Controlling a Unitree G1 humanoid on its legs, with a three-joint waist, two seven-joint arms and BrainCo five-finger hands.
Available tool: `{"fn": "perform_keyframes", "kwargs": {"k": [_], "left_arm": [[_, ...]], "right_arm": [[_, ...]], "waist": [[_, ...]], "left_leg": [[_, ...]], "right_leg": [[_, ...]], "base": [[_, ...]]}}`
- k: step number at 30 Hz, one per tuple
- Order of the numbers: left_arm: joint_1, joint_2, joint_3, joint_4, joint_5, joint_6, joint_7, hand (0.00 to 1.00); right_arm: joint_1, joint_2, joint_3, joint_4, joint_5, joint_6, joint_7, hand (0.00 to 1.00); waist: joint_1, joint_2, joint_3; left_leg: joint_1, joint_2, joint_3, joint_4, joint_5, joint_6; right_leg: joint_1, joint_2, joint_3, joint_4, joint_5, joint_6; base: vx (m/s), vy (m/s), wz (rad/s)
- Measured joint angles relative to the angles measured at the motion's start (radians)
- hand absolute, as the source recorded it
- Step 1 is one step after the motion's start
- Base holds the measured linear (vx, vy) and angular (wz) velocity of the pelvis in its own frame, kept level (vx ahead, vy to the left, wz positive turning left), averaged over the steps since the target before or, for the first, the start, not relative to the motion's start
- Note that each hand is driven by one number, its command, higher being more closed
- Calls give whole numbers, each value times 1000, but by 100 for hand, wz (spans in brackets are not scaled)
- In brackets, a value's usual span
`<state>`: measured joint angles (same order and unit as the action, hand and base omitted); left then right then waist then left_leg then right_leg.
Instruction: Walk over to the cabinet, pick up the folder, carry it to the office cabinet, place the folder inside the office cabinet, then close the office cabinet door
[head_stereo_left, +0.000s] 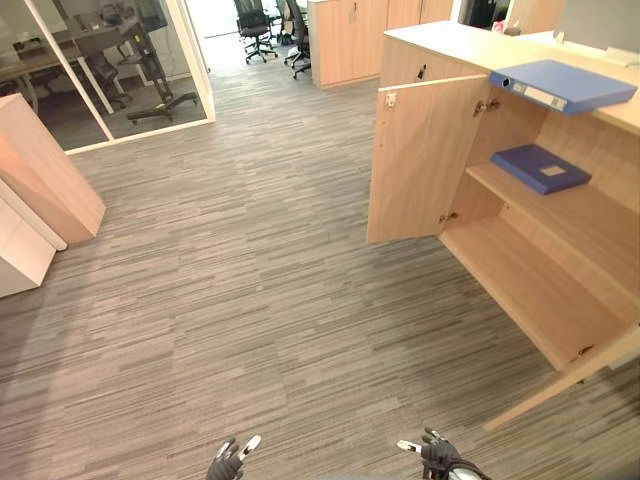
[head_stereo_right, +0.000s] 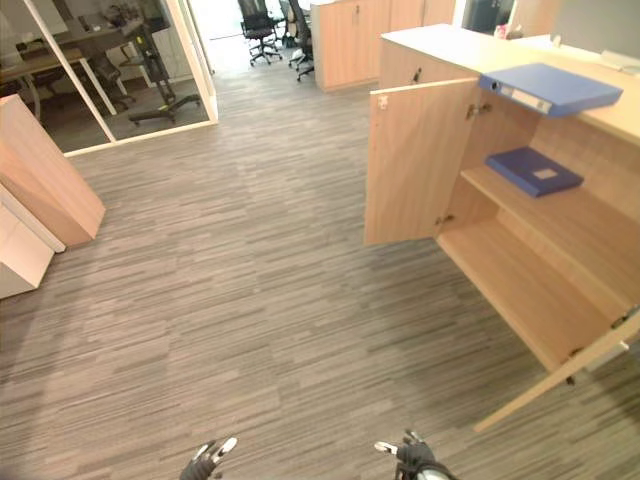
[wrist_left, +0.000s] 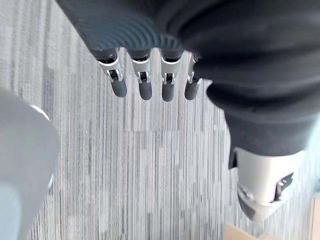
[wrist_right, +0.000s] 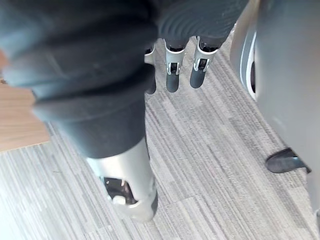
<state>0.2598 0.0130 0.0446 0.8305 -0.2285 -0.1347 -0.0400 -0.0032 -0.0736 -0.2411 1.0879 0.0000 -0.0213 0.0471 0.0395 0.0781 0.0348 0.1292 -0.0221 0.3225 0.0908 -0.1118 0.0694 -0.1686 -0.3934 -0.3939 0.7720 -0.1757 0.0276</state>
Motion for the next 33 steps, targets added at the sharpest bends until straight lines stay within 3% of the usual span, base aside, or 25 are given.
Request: {"fn": "perform_keyframes", "kwargs": {"k": [3,5,6,9,11,13,14,15,17,19,21,23,27,29,30,32,33], "left_arm": [[-19,-5,-17,-37,47,1,-17,0],[-14,1,-16,-54,81,2,-30,0],[-11,1,-16,-56,99,5,-31,0],[1,-7,-6,-56,126,16,-38,0],[2,-6,3,-55,136,30,-48,0],[8,-8,29,-80,136,33,-63,0],[15,-3,55,-105,119,39,-64,0],[19,-5,62,-110,112,40,-64,0],[36,-10,101,-132,72,57,-54,0],[39,-11,110,-153,57,63,-41,0],[41,-19,114,-179,53,66,-25,0],[42,-33,128,-212,52,66,-9,0],[40,-40,174,-241,52,66,-2,0],[38,-50,180,-246,53,66,13,0],[39,-51,180,-246,53,66,13,0],[40,-51,187,-246,53,67,13,0],[36,-49,202,-242,53,66,13,0]], "right_arm": [[-18,12,60,-27,22,0,-11,0],[-25,15,120,-28,32,0,-14,0],[-26,17,129,-32,32,-1,-15,0],[-22,26,165,-47,19,-1,-15,0],[10,39,167,-97,18,0,-9,0],[55,46,169,-144,18,1,-5,0],[78,40,194,-168,21,1,4,0],[80,38,195,-169,22,1,6,0],[88,30,193,-169,31,5,10,0],[94,27,193,-169,43,15,12,0],[95,23,188,-167,61,22,15,0],[96,21,184,-151,70,23,24,0],[95,31,196,-152,73,25,33,0],[99,37,197,-152,83,25,39,0],[102,39,198,-154,88,24,39,0],[109,43,201,-156,98,25,40,0],[110,57,205,-156,98,28,40,0]], "waist": [[-8,-25,47],[-7,-45,57],[-14,-54,55],[-21,-36,44],[-34,-32,39],[-38,-43,32],[-39,-47,31],[-39,-46,32],[-32,-38,33],[-21,-44,35],[-14,-48,38],[9,-58,48],[13,-93,73],[27,-94,75],[32,-92,73],[44,-87,63],[49,-106,58]], "left_leg": [[65,-3,-8,-23,-29,-13],[72,-7,-16,-13,-66,-27],[90,-8,-36,-11,-83,-46],[97,65,-48,-14,-117,-94],[97,114,-59,23,-134,-102],[30,190,-75,253,-157,-127],[-97,250,-112,573,-146,-133],[-120,262,-119,629,-141,-135],[-256,336,-135,974,-118,-133],[-321,341,-119,1046,-120,-128],[-387,334,-111,1028,-124,-122],[-438,309,-127,882,-137,-104],[-475,238,-227,508,-114,-138],[-473,218,-315,240,-38,-181],[-471,217,-335,206,-16,-194],[-461,207,-362,213,109,-209],[-461,182,-344,246,145,-204]], "right_leg": [[-65,100,-102,-131,-14,4],[-97,137,-119,-255,14,-24],[-97,147,-112,-299,72,-74],[-83,217,-154,-297,0,-102],[-52,265,-182,-316,-38,-107],[24,331,-198,-386,-53,-114],[76,378,-189,-443,-46,-126],[86,389,-184,-451,-46,-127],[162,465,-125,-516,-47,-128],[208,486,-68,-555,-47,-128],[241,490,-17,-586,-46,-126],[290,480,55,-617,-40,-116],[351,432,125,-647,-53,-72],[368,406,175,-654,-73,-22],[377,399,187,-653,-82,-8],[401,371,242,-650,-106,35],[397,332,285,-640,-109,60]], "base": [[164,-124,11],[110,-186,14],[198,-219,26],[279,-245,13],[342,-314,18],[390,-411,5],[309,-338,-19],[313,-257,-56],[304,-106,-83],[339,-36,-87],[324,-5,-84],[341,45,-88],[375,137,-59],[315,226,-60],[388,342,-75],[434,401,-78],[462,430,-89]]}}
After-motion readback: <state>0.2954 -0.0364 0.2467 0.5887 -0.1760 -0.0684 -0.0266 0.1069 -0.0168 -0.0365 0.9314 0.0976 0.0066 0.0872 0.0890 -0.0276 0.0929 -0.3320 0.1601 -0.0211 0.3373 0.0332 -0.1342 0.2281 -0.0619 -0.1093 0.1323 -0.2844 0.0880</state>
